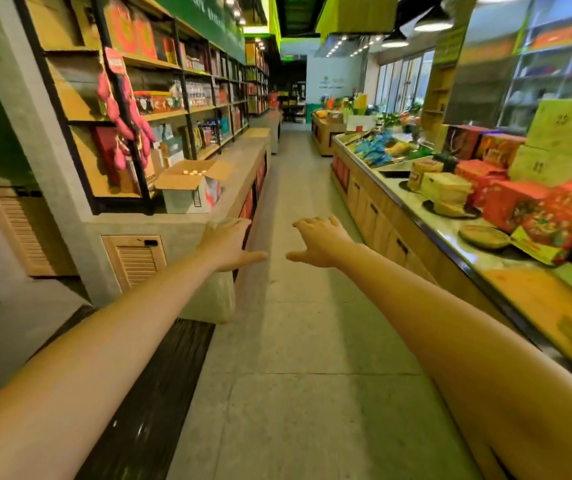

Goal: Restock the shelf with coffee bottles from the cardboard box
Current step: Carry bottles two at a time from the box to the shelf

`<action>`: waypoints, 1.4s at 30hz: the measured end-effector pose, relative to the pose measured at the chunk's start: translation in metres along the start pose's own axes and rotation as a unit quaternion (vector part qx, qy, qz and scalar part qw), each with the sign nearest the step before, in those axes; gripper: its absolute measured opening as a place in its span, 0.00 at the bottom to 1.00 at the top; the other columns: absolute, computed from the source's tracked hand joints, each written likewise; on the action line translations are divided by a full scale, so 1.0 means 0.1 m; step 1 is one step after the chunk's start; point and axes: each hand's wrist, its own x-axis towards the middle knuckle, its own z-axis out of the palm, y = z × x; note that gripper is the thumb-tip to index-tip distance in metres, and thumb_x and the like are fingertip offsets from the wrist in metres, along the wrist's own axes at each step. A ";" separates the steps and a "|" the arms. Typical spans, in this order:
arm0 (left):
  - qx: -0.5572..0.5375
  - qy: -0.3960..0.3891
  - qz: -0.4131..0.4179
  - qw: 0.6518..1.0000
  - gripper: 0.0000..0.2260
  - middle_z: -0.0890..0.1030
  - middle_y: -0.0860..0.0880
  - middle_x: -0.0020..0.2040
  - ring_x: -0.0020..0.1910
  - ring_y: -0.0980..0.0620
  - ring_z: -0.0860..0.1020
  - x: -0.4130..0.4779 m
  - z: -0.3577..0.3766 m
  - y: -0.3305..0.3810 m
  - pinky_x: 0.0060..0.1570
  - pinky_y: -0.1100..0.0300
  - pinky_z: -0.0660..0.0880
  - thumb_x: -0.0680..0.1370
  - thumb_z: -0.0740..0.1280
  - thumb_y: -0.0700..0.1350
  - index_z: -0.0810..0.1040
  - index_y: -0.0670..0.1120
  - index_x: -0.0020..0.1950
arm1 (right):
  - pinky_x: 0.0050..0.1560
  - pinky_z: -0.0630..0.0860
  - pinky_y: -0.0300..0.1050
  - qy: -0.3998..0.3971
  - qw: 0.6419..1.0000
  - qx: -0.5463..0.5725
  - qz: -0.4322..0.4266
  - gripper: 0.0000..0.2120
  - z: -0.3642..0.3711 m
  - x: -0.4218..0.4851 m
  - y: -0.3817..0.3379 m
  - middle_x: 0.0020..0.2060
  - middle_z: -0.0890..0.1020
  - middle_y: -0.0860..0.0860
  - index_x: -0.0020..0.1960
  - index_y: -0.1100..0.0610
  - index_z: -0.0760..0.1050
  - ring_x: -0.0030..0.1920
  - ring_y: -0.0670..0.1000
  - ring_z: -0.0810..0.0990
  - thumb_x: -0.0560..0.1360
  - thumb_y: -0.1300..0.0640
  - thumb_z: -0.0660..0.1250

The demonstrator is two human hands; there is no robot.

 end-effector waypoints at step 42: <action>0.036 0.006 -0.076 0.996 0.35 0.62 0.43 0.75 0.73 0.45 0.61 9.09 1.26 -2.25 0.70 0.51 0.59 0.76 0.63 0.61 0.58 0.42 0.76 | 0.68 0.59 0.57 0.017 0.995 0.013 -0.102 0.33 1.28 9.26 2.91 0.71 0.67 0.54 0.72 0.58 0.61 0.70 0.58 0.66 0.75 0.39 0.62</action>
